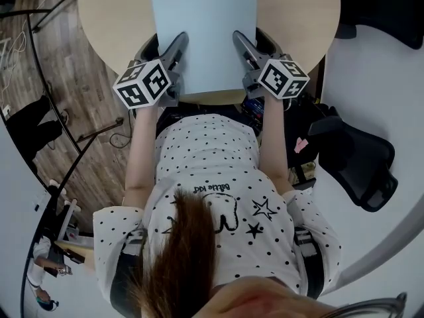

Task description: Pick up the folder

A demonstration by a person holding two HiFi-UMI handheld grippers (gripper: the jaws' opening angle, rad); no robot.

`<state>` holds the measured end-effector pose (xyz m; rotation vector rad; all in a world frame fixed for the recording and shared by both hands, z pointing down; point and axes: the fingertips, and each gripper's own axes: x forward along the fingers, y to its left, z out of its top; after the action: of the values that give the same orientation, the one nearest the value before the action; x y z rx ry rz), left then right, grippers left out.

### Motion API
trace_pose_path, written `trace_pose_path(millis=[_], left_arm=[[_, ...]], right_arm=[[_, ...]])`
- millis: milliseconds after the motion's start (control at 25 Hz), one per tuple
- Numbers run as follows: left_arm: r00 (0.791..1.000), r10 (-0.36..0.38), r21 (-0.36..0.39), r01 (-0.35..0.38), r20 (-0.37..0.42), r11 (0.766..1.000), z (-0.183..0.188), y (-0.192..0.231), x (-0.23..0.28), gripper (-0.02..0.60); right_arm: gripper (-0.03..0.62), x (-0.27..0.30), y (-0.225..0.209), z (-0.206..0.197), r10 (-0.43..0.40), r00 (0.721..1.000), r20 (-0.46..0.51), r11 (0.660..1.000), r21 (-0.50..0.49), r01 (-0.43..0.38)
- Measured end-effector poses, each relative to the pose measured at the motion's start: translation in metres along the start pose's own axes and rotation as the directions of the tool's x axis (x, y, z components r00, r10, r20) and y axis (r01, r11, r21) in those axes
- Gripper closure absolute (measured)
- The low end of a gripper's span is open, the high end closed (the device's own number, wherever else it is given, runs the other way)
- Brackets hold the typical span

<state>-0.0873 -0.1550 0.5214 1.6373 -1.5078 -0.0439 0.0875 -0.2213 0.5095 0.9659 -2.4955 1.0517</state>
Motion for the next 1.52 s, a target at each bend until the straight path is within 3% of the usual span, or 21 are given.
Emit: trace_pose_path(millis=[800, 1520], left_arm=[[0.99, -0.022, 0.031, 0.018, 0.136, 0.999, 0.034, -0.021, -0.033, 0.264], [0.976, -0.058, 0.066, 0.045, 0.209, 0.997, 0.062, -0.043, -0.047, 0.264]], right_arm=[[0.304, -0.017, 0.035, 0.033, 0.052, 0.994, 0.098, 0.995, -0.09, -0.043], [0.304, -0.033, 0.059, 0.071, 0.076, 0.982, 0.173, 0.984, -0.174, -0.045]])
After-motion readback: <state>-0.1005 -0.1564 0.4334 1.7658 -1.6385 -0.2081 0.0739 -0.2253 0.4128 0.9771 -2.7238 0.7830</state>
